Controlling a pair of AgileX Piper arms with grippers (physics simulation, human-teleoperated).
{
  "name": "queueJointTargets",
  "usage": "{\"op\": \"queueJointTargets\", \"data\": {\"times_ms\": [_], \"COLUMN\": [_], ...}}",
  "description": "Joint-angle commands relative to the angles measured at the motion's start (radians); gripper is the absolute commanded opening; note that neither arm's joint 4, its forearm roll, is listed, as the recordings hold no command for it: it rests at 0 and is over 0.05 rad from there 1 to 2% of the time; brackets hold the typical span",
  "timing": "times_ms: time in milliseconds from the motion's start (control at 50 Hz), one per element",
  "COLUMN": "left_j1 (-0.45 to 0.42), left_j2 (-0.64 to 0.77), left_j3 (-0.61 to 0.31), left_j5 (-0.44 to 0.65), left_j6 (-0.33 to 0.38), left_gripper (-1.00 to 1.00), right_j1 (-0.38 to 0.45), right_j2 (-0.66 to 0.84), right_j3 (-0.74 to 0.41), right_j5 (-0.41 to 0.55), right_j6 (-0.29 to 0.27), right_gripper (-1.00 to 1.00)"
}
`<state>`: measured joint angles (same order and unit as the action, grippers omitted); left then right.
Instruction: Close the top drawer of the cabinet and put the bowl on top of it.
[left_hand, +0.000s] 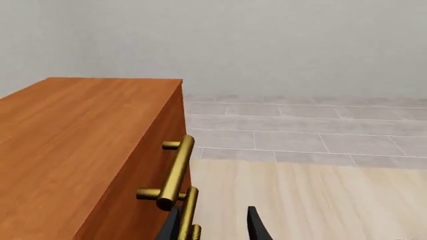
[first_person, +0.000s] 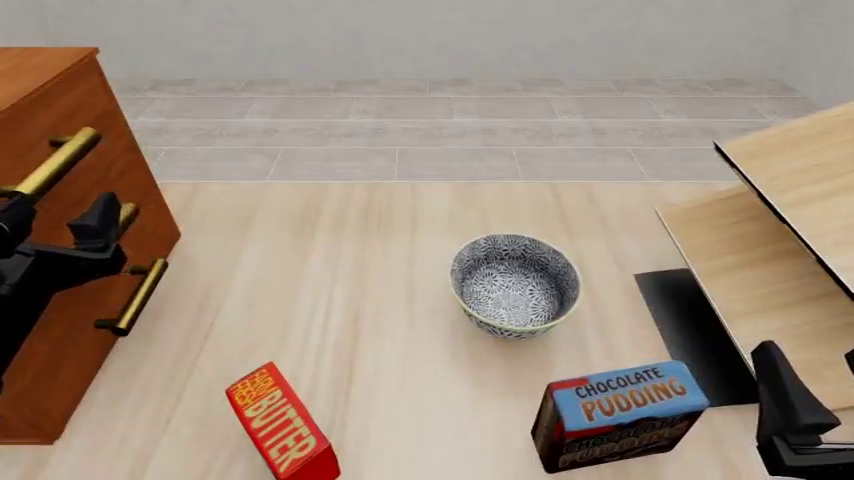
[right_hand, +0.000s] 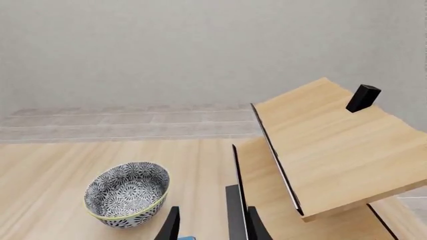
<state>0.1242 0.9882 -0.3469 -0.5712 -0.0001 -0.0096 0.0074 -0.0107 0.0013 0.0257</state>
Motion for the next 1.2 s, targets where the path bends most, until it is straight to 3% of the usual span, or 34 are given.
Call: {"op": "queueJointTargets", "data": {"times_ms": [20, 340, 640, 1000, 1040, 1200], "left_j1": [-0.043, -0.169, -0.243, -0.345, -0.369, -0.370], "left_j2": [-0.194, -0.526, -0.649, -0.533, -0.487, -0.395], "left_j3": [0.021, 0.100, 0.145, 0.082, 0.069, 0.014], "left_j5": [0.141, 0.395, 0.501, 0.507, 0.499, 0.488], "left_j6": [-0.001, 0.015, 0.019, 0.038, 0.011, 0.083], "left_gripper": [1.00, 1.00, 1.00, 1.00, 1.00, 1.00], "right_j1": [0.000, 0.006, 0.007, 0.007, 0.006, 0.000], "right_j2": [-0.003, -0.004, -0.006, -0.007, -0.007, -0.007], "right_j3": [0.004, -0.003, -0.004, -0.004, -0.005, -0.005], "right_j5": [-0.001, 0.006, -0.002, -0.010, -0.009, -0.011], "right_j6": [0.000, -0.004, 0.000, 0.003, 0.004, 0.010], "right_gripper": [1.00, 1.00, 1.00, 1.00, 1.00, 1.00]}}
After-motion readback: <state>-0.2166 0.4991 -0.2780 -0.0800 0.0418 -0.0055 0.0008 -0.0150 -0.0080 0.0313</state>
